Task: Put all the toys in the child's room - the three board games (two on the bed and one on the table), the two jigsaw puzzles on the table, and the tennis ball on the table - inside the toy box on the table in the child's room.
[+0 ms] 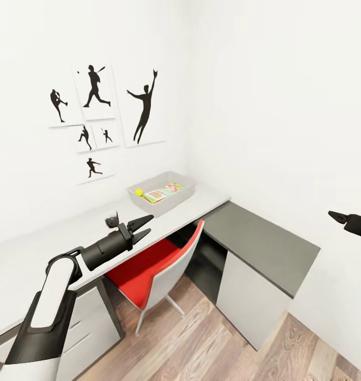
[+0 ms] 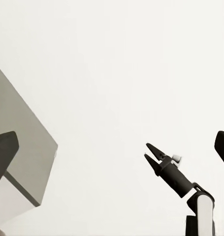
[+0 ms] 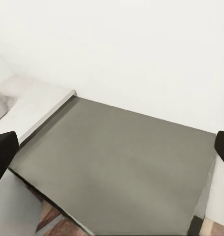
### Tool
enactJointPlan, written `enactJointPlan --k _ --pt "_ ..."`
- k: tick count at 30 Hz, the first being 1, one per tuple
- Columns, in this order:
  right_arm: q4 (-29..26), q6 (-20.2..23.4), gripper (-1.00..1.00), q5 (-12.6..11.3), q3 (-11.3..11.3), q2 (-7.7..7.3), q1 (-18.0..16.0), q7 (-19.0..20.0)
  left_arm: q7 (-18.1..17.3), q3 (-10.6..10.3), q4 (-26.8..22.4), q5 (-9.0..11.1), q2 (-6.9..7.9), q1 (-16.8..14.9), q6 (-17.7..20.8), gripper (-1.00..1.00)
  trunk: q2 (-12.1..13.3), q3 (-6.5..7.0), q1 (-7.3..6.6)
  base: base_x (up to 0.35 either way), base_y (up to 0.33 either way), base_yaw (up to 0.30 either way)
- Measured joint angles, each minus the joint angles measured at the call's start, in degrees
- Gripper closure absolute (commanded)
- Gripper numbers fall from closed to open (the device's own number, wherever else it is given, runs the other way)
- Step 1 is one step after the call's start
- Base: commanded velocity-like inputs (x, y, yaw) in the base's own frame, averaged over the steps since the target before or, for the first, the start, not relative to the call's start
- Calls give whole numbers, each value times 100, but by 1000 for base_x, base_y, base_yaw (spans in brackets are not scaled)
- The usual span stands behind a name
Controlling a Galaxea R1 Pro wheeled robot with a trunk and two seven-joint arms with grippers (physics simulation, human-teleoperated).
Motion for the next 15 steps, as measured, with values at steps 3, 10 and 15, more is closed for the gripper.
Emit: enactJointPlan --k 3,10,15 --pt "0 0 -100 0 4 2 0 0 -3 -3 -1 4 1 1 1 -100 0 24 0 -69 275 -200" --pt "0 0 -100 0 5 2 0 0 -20 -8 -1 7 1 8 -16 -100 0 79 -1 -10 289 -199" --pt "-1 2 -100 1 5 3 1 0 -26 -15 0 7 -4 10 -30 -100 0 119 -1 13 121 -199"
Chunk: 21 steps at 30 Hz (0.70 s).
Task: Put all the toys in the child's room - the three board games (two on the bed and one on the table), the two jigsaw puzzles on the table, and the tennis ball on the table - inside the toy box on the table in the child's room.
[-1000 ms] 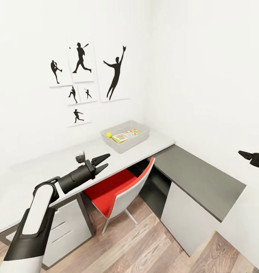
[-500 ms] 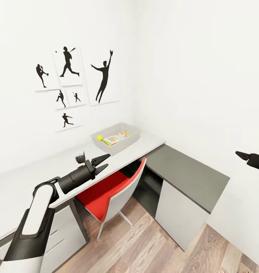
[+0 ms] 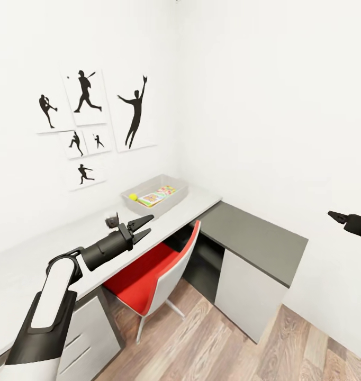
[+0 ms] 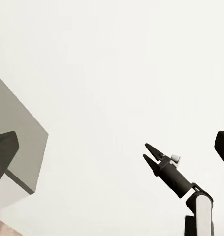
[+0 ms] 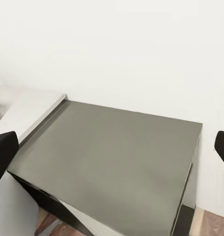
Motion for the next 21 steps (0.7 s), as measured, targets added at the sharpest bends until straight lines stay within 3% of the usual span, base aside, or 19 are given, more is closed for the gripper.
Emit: enactJointPlan --k 15,21 --pt "0 -3 -100 0 -12 -3 -2 0 13 -37 0 -9 -2 1 -9 -100 0 117 0 -1 9 -190" --pt "0 19 -100 3 -18 -12 -5 0 16 -40 -1 -7 -1 -13 26 -100 0 131 4 -224 0 -37"
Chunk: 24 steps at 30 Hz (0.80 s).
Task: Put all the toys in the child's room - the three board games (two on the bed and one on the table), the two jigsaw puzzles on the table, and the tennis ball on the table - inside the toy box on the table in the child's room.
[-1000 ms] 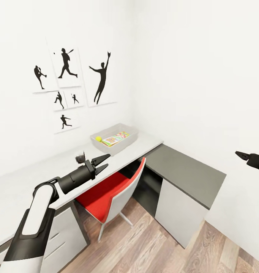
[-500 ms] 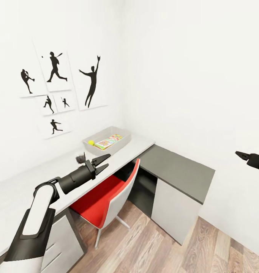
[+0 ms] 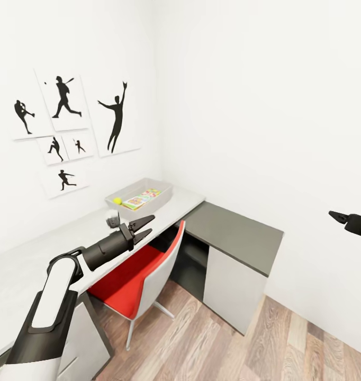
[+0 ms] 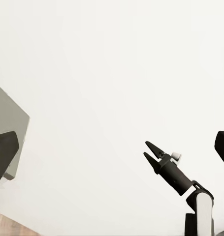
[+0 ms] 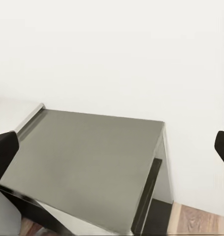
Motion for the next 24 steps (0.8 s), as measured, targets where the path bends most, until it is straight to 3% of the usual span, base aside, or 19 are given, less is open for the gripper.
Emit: enactJointPlan --k 10,18,24 --pt "0 -44 -100 8 36 14 0 8 1 -5 0 0 -7 1 4 -100 0 1 0 -327 0 -3" --pt "-1 -44 -100 6 322 12 3 -7 -10 -15 2 -5 -18 5 -23 -100 1 1 -3 -158 0 -236" --pt "-1 -44 -100 6 337 12 3 -8 -3 -16 2 -5 -13 5 -26 -100 0 1 -3 -13 0 -289"
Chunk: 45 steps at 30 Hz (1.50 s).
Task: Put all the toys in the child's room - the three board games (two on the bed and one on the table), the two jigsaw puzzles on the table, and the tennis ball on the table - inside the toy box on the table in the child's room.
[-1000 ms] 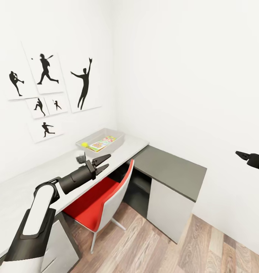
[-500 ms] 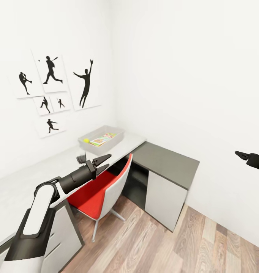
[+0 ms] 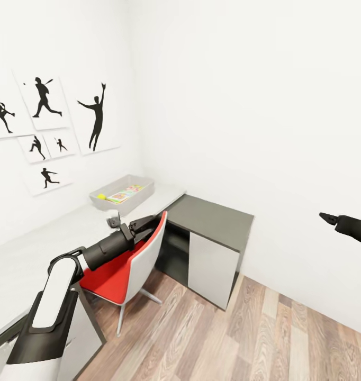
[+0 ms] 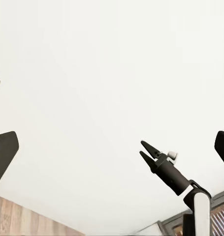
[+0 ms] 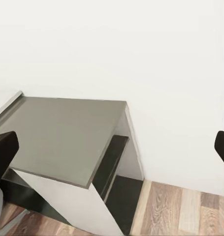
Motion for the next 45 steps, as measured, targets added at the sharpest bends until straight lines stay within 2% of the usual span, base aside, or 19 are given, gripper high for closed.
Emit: enactJointPlan --k 9,18,19,23,29,41,42,45 --pt "2 -2 -100 -6 10 -10 -1 24 10 -4 3 -4 -2 -5 20 -100 1 0 1 -39 0 -189" --pt "1 -50 -100 -6 47 -10 -2 81 28 -30 11 -26 -37 -29 28 -100 1 0 3 -262 -1 -22" --pt "1 -50 -100 -8 69 -3 -2 93 83 -208 81 -68 -86 -57 -6 -100 1 0 3 -318 -13 -3" --pt "1 -52 -100 -7 85 3 -3 96 113 -528 210 -105 -122 -135 -68 -100 1 0 3 -321 -36 -2" --pt "3 -58 -100 -7 232 8 -3 84 121 -760 292 -129 -134 -194 -269 -100 0 0 1 -214 -23 -4" --pt "69 -3 -100 -46 325 52 -34 63 118 -815 320 -238 -137 -209 -335 -100 0 0 0 -30 -1 -207" --pt "123 -1 -100 -45 339 73 -41 59 119 -817 326 -245 -138 -210 -337 -100 0 0 0 -4 58 -286" --pt "693 5 -100 -27 550 261 -113 32 122 -828 390 -351 -144 -193 -359 -100 1 0 0 -2 77 -289"
